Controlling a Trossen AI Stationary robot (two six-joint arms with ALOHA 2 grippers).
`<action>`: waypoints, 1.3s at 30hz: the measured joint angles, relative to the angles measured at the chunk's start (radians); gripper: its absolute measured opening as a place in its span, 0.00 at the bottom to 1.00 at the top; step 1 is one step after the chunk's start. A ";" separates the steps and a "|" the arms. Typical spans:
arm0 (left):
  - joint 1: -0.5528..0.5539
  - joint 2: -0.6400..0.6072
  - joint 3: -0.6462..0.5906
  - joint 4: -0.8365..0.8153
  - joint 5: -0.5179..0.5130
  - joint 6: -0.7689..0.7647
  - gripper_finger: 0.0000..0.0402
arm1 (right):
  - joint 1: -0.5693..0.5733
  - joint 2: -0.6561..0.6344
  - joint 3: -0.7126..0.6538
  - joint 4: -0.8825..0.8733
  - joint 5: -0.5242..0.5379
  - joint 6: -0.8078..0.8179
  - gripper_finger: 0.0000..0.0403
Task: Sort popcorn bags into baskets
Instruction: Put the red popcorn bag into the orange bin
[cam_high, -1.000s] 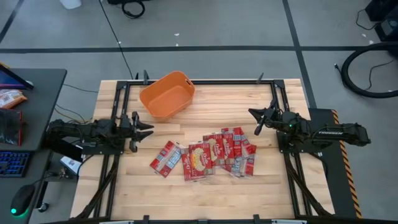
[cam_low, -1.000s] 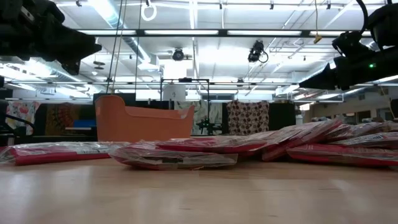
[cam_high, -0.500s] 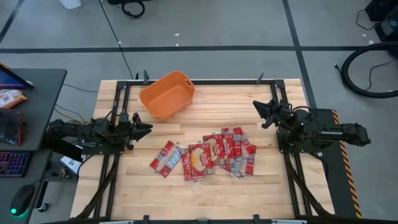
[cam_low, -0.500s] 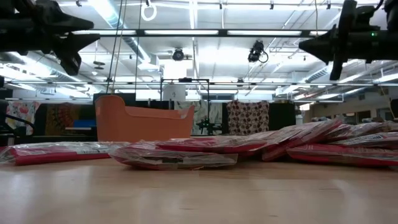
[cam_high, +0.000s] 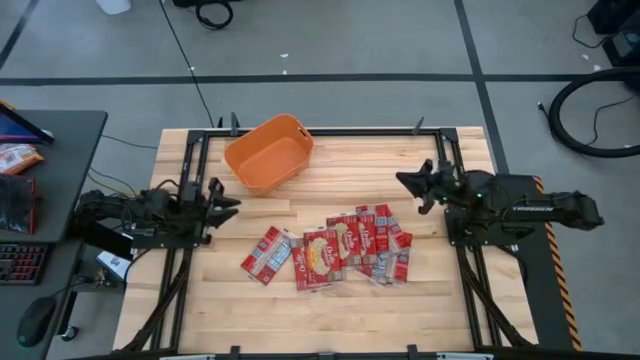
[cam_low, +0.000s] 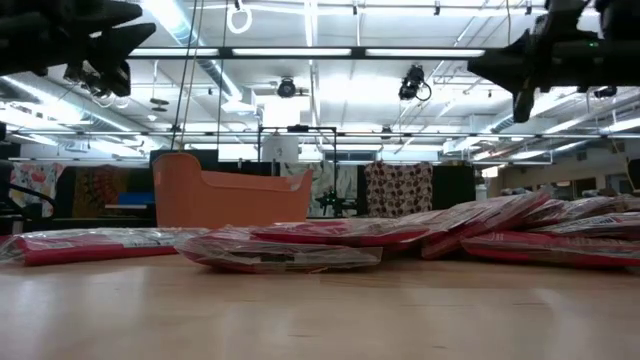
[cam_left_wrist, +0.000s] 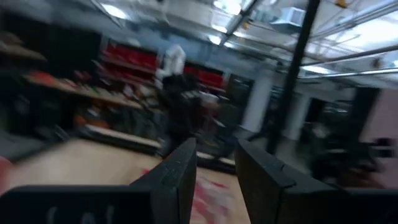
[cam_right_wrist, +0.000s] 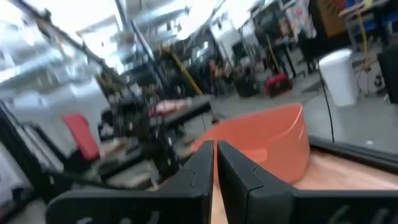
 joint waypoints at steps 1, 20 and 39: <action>0.000 0.000 0.000 0.001 -0.024 0.030 0.29 | 0.000 0.037 0.016 0.000 -0.004 -0.014 0.06; 0.035 0.297 0.090 0.013 -0.132 0.049 0.29 | 0.073 0.638 0.368 -0.331 -0.207 -0.259 0.06; 0.035 0.647 0.244 0.012 -0.055 0.044 0.32 | -0.129 0.809 0.624 -1.155 -0.255 -0.105 0.36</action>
